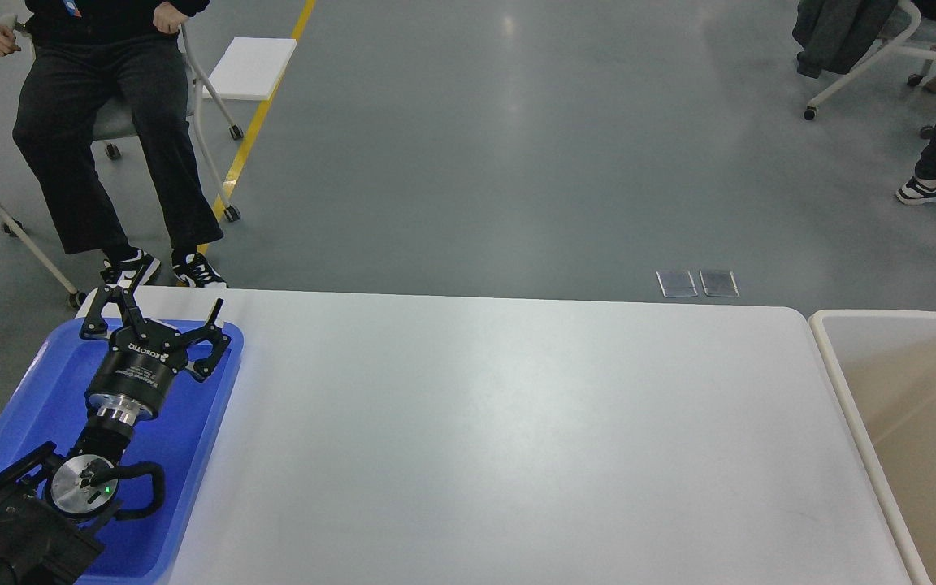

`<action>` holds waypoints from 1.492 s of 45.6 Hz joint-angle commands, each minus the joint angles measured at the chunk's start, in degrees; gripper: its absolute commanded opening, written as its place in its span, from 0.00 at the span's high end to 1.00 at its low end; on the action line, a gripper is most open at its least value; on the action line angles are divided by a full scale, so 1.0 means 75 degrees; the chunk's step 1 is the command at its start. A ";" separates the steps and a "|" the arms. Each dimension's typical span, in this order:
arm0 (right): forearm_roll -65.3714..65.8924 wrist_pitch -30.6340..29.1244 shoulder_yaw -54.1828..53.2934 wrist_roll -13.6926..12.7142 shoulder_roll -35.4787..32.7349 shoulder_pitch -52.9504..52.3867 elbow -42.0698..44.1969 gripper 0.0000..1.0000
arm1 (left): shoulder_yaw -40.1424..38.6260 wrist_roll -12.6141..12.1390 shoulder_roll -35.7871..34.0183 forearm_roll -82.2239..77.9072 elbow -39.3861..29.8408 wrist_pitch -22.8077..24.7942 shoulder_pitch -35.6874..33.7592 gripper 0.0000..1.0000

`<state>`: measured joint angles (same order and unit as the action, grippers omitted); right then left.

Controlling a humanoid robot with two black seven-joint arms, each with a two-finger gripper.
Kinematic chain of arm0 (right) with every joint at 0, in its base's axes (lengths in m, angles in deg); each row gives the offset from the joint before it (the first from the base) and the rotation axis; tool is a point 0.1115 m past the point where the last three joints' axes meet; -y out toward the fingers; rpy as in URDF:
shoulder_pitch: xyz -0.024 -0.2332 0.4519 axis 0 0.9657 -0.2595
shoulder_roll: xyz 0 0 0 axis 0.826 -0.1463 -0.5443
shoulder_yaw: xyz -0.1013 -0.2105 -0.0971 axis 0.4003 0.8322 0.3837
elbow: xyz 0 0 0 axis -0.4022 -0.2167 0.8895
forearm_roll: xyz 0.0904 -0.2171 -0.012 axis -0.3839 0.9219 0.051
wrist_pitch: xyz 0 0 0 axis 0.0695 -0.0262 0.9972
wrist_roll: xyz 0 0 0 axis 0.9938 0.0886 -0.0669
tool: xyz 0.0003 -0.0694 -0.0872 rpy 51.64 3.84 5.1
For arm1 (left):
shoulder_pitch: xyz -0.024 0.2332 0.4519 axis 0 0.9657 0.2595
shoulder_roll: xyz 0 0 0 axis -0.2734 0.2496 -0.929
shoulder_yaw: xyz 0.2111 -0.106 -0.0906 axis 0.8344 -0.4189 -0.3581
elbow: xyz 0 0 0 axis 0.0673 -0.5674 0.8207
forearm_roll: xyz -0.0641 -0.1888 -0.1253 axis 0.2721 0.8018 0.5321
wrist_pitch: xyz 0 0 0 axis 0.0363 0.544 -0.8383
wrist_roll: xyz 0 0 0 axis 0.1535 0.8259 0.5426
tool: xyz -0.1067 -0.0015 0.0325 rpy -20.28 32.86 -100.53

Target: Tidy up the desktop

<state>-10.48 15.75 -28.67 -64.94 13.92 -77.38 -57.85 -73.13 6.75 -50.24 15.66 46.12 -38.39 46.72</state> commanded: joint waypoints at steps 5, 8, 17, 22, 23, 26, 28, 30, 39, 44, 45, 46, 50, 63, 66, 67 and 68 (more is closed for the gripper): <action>0.0051 -0.0016 -0.0943 -0.0008 -0.0259 -0.0093 -0.0338 0.00 | 0.0006 0.0012 0.0002 0.0002 0.0000 0.0000 -0.0001 0.01; 0.0051 0.0054 -0.1715 -0.0008 -0.0423 -0.0139 -0.0654 0.00 | -0.0006 0.0000 0.0002 0.0002 0.0000 0.0000 -0.0001 0.01; 0.0050 -0.0004 -0.4540 0.0016 -0.1150 0.0105 -0.2412 0.00 | 0.0006 0.0000 0.0002 0.0002 0.0000 0.0000 -0.0001 0.01; -0.0020 -0.0028 -0.5829 0.0016 -0.1220 0.0329 -0.2916 0.00 | 0.0006 0.0000 0.0002 0.0002 0.0000 0.0000 -0.0001 0.01; -0.0043 -0.0039 -0.6133 0.0004 -0.1244 0.0364 -0.3010 0.00 | 0.0006 0.0000 0.0002 0.0002 0.0000 0.0000 -0.0001 0.01; -0.0078 -0.0039 -0.7211 0.0004 -0.1209 0.0469 -0.3291 0.00 | -0.0006 0.0012 -0.0010 0.0002 0.0000 0.0000 -0.0001 0.01; -0.0148 -0.0039 -0.7926 0.0004 -0.1162 0.0586 -0.3443 0.00 | -0.0006 0.0012 0.0002 0.0013 0.0000 0.0000 -0.0001 0.01; -0.0230 -0.0051 -0.8547 0.0004 -0.1034 0.0785 -0.3642 0.00 | -0.0006 0.0000 -0.0010 0.0002 0.0000 0.0000 -0.0001 0.01; -0.0289 -0.0086 -0.9464 0.0016 -0.0307 0.1266 -0.4487 0.00 | -0.0006 0.0012 0.0002 0.0002 0.0000 0.0000 0.0010 0.01; -0.0278 -0.0075 -0.9616 0.0062 0.0115 0.1453 -0.4826 0.00 | -0.0006 0.0012 0.0002 0.0002 0.0000 0.0000 -0.0001 0.01; -0.0278 -0.0075 -0.9779 0.0144 0.0278 0.1593 -0.4955 0.00 | -0.0006 0.0000 0.0002 0.0002 0.0000 0.0000 -0.0001 0.01; -0.0278 -0.0075 -0.9932 0.0272 0.0396 0.1688 -0.5037 0.00 | -0.0006 0.0012 0.0002 0.0013 0.0000 0.0000 -0.0001 0.01; -0.0278 -0.0098 -1.0460 0.1103 0.0865 0.2028 -0.5178 0.00 | -0.0006 0.0012 0.0002 0.0002 0.0000 0.0000 -0.0001 0.01; -0.0301 -0.1293 -1.0484 0.3776 0.2013 0.2473 -0.5038 0.00 | -0.0006 0.0012 0.0002 0.0002 0.0000 0.0000 0.0010 0.01; -0.0313 -0.1352 -1.0472 0.4198 0.2177 0.2602 -0.5026 0.00 | -0.0006 0.0012 0.0002 0.0013 0.0000 0.0000 -0.0001 0.01; -0.0313 -0.1352 -1.0461 0.4338 0.2224 0.2661 -0.5026 0.00 | -0.0006 0.0012 -0.0010 0.0002 0.0000 0.0000 0.0010 0.01; -0.0301 -0.1352 -1.0449 0.4479 0.2260 0.2708 -0.5026 0.00 | -0.0006 0.0012 0.0002 0.0013 0.0000 0.0000 -0.0001 0.01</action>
<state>-12.64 8.83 -105.74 -44.02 24.93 -60.57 -95.18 -73.17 6.84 -50.24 15.69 46.12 -38.38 46.73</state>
